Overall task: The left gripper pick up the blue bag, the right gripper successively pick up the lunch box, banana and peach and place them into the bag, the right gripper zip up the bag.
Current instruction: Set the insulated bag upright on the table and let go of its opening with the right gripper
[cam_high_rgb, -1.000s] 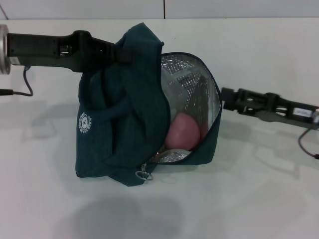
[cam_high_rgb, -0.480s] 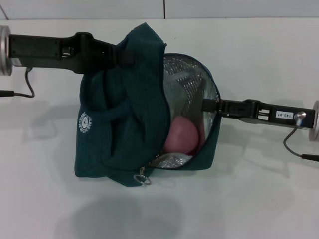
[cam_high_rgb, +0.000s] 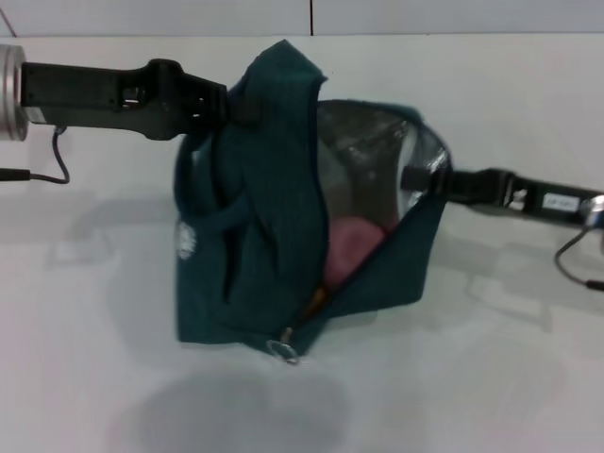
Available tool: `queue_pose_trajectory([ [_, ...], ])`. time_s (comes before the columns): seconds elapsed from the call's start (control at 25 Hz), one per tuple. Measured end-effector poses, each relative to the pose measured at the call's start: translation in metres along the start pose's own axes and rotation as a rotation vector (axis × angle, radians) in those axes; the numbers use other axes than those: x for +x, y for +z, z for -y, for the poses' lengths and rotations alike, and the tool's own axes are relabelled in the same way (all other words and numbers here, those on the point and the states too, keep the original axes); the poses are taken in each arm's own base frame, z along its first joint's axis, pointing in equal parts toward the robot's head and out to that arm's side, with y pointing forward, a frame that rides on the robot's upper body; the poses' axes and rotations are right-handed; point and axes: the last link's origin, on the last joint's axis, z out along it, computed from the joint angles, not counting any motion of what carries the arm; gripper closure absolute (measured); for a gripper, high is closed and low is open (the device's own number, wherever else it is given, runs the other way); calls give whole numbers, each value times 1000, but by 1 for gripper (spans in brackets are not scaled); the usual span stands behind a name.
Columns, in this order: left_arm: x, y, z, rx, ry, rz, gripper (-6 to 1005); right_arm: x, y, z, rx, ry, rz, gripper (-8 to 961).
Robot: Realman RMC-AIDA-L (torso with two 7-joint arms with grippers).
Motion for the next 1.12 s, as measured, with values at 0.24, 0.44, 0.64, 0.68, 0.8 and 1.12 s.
queue_pose_trajectory([
  [0.24, 4, 18, -12, -73, -9, 48, 958, -28, -33, -22, -65, -78, 78, 799],
  [0.44, 5, 38, -11, -100, -25, 67, 958, -41, -48, -26, -54, -69, 75, 845],
  [0.64, 5, 46, -2, -58, -30, 57, 958, -40, -51, -18, -4, -44, 84, 887],
  [0.68, 4, 46, 0, -49, -33, 50, 958, -40, -51, -18, -4, -44, 84, 891],
  [0.8, 2, 46, 8, -22, -45, 35, 958, -37, -50, -13, 19, -29, 75, 904],
  [1.12, -1, 44, 15, 5, -42, 18, 958, -34, -46, -15, 9, -59, 41, 870],
])
